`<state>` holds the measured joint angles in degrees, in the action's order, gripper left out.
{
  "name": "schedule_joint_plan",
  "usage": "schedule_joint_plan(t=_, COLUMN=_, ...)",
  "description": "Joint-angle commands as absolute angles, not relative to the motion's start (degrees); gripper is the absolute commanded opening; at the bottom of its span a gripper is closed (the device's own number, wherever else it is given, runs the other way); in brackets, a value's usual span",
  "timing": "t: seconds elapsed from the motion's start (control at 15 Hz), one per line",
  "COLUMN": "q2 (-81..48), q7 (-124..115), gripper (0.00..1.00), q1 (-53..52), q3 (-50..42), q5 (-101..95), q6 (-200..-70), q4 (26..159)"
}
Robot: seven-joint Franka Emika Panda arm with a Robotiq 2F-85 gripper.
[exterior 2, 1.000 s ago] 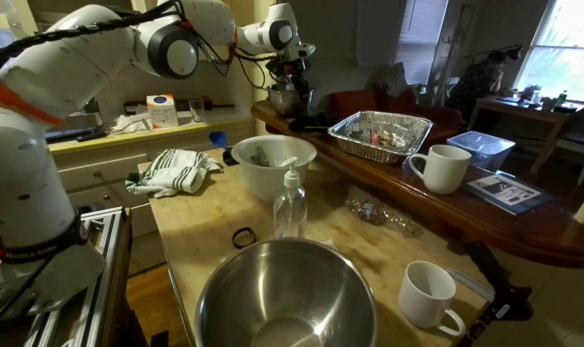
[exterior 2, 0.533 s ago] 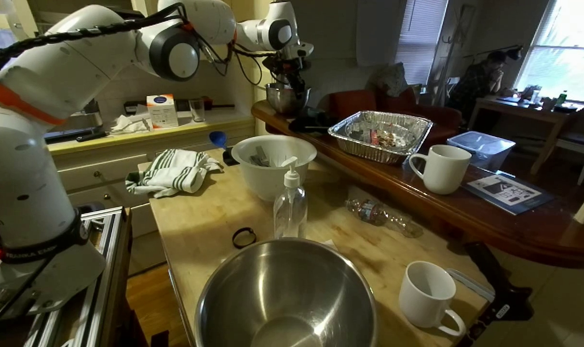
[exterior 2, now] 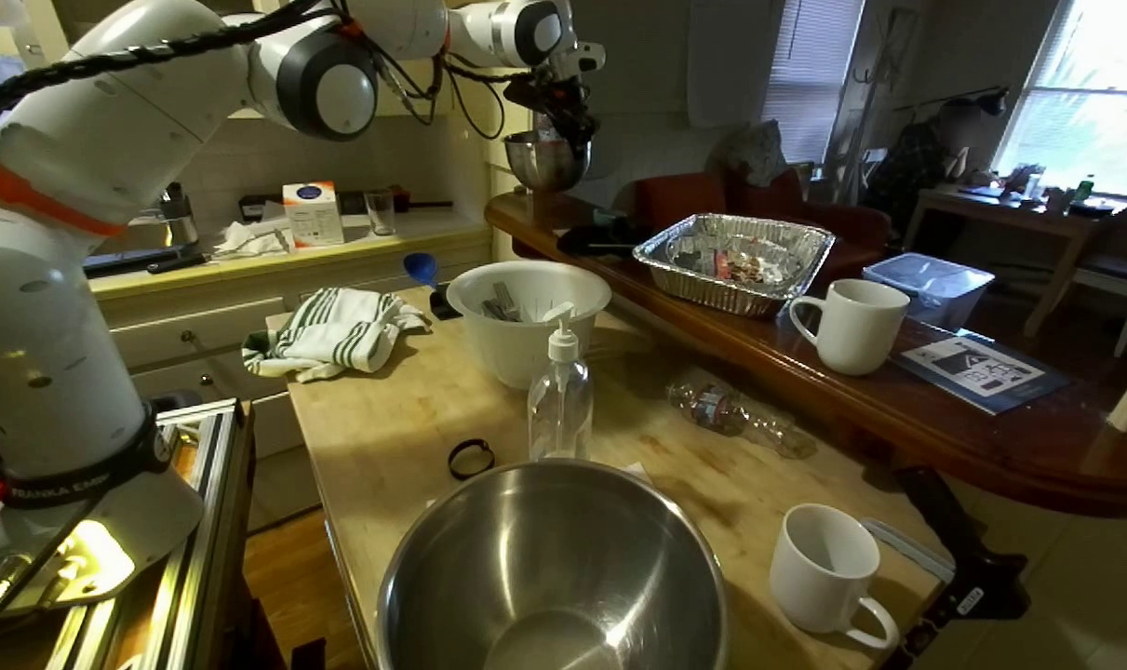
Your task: Put the silver bowl on the tabletop.
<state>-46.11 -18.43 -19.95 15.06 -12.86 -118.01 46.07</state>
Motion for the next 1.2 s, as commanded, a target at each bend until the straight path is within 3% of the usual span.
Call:
schedule_joint_plan(t=0.0, q2=-37.72, q7=-11.69, gripper=0.02, q1=-18.46, q3=17.59, q5=-12.10, q6=-116.90, q4=54.52)
schedule_joint_plan(t=0.33, q2=-26.98, q7=-12.85, gripper=0.02, q1=-19.05, q3=17.38, q5=-13.09, q6=-117.55, q4=69.17)
schedule_joint_plan(t=0.87, q2=-12.36, q7=-40.52, gripper=0.02, q1=-21.80, q3=16.34, q5=-15.08, q6=-120.65, q4=92.41)
schedule_joint_plan(t=1.13, q2=-6.41, q7=-41.34, gripper=0.02, q1=-21.50, q3=15.23, q5=-14.75, q6=-129.99, q4=104.61)
